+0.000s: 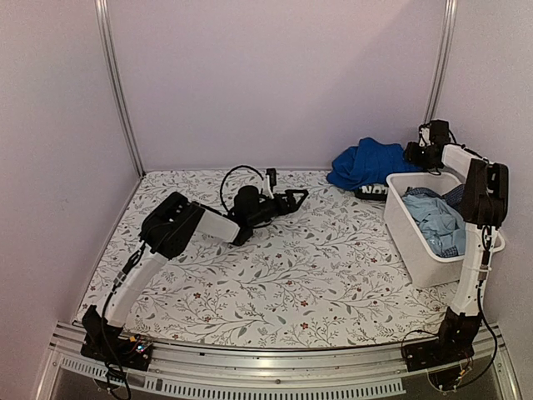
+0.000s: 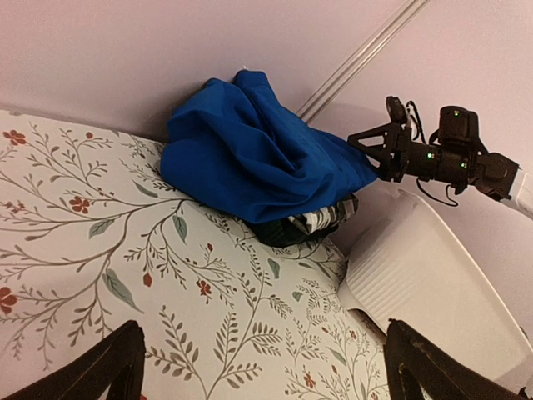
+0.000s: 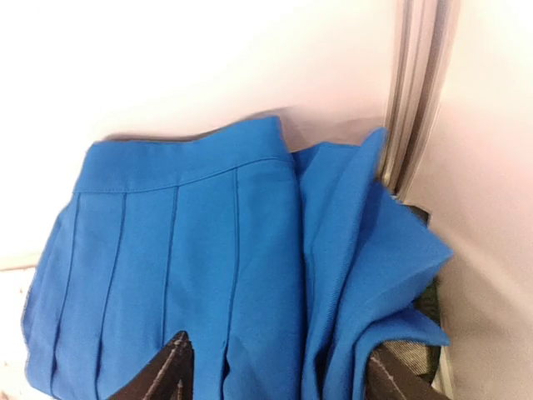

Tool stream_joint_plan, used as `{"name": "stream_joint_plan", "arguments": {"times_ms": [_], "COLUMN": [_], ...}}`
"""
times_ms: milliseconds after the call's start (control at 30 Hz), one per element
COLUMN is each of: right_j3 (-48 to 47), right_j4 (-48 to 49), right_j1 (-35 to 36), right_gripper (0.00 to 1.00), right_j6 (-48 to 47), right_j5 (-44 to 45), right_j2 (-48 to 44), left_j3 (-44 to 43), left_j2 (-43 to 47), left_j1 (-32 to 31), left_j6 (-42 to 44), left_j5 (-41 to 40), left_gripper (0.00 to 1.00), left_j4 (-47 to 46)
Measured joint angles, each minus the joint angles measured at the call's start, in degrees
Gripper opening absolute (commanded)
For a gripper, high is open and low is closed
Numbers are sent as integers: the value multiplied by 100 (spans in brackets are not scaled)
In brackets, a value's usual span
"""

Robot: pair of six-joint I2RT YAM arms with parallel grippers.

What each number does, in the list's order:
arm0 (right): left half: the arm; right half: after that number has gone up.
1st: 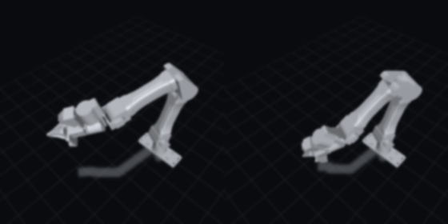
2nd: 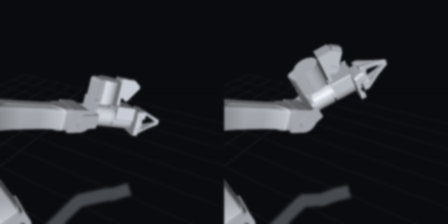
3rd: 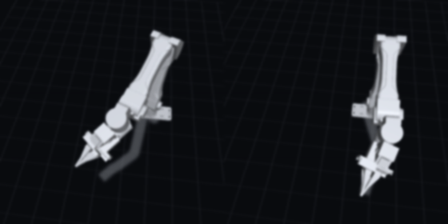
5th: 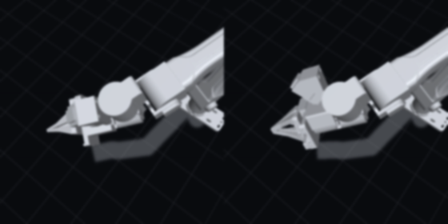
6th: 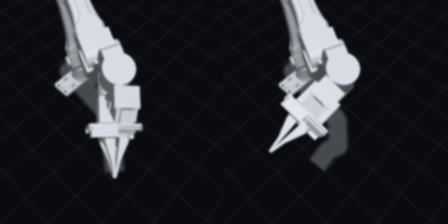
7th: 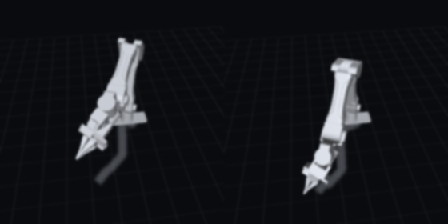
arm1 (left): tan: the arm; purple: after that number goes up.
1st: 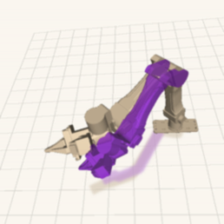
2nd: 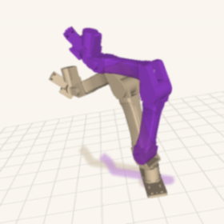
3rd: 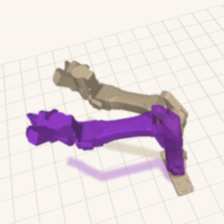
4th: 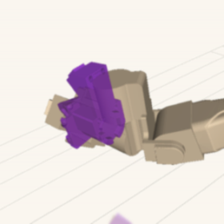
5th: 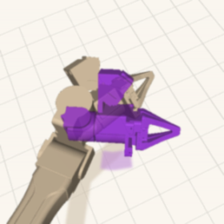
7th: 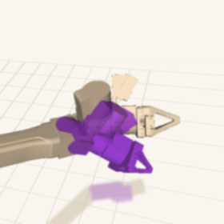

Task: Fold and stack the mixed laundry pile
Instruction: Place the square-folded skirt at the corner of the board, then pick up the crumpled T-shirt from the bin.

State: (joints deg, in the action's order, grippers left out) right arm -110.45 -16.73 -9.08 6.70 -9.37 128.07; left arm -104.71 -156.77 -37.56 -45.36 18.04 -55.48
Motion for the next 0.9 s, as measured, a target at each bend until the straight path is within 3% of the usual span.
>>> {"name": "stream_joint_plan", "arguments": {"times_ms": [133, 467, 733, 900], "right_j3": [-96, -103, -4, 796], "right_j4": [2, 4, -57, -114], "right_j1": [2, 57, 382, 601], "right_gripper": [80, 90, 91, 88], "right_j6": [-50, -468, -739, -632], "right_j5": [610, 1766, 1202, 570], "right_j2": [-4, -391, -1180, -2205], "left_j3": [260, 601, 1314, 1624], "left_j2": [166, 544, 2017, 3314], "left_j1": [46, 70, 133, 184], "left_j6": [39, 345, 1123, 1598], "left_j5": [-17, -168, -796, -1272], "left_gripper": [100, 100, 100, 100], "left_j4": [2, 201, 1469, 2664]}}
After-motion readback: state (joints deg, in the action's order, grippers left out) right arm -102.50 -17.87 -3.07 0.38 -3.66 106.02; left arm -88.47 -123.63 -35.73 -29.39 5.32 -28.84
